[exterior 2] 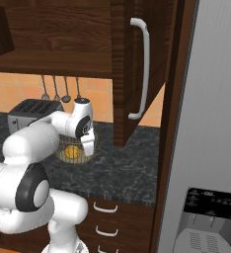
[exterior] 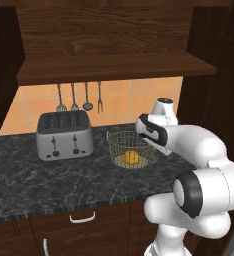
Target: Open the cabinet, pick up the bread from the cabinet and place it in the basket. Then move the basket to the dining counter.
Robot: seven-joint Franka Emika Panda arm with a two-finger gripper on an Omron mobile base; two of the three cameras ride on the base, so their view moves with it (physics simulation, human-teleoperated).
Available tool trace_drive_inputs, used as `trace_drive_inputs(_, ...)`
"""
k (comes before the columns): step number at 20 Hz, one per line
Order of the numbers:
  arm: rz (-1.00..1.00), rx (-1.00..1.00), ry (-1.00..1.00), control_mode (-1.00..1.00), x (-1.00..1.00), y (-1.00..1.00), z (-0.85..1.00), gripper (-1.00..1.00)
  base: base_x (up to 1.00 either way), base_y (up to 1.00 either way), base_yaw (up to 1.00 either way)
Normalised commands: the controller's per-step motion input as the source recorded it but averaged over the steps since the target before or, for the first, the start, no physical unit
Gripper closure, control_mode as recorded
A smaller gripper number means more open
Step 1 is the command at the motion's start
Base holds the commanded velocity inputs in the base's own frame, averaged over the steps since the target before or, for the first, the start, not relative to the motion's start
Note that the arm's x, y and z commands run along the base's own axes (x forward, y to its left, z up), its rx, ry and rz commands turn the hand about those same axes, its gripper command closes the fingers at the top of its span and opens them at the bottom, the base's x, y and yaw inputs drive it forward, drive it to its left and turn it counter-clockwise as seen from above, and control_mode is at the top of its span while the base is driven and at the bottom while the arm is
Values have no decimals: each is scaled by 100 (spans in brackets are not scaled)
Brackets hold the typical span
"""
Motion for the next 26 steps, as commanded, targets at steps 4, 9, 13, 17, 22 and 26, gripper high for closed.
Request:
trace_drive_inputs(4,-11,-4,-10,-100,-42,1,50,100,0,0,0)
trace_drive_inputs(9,-12,-12,-29,-100,-70,1,37,100,0,0,0)
trace_drive_inputs(13,-6,-10,-24,-100,-82,0,51,100,0,0,0)
trace_drive_inputs(17,-1,0,-2,-100,-86,-12,63,100,0,0,0)
trace_drive_inputs(22,0,0,0,-100,-82,-3,71,100,0,0,0)
trace_drive_inputs(26,0,0,3,-100,-64,-6,65,100,0,0,0)
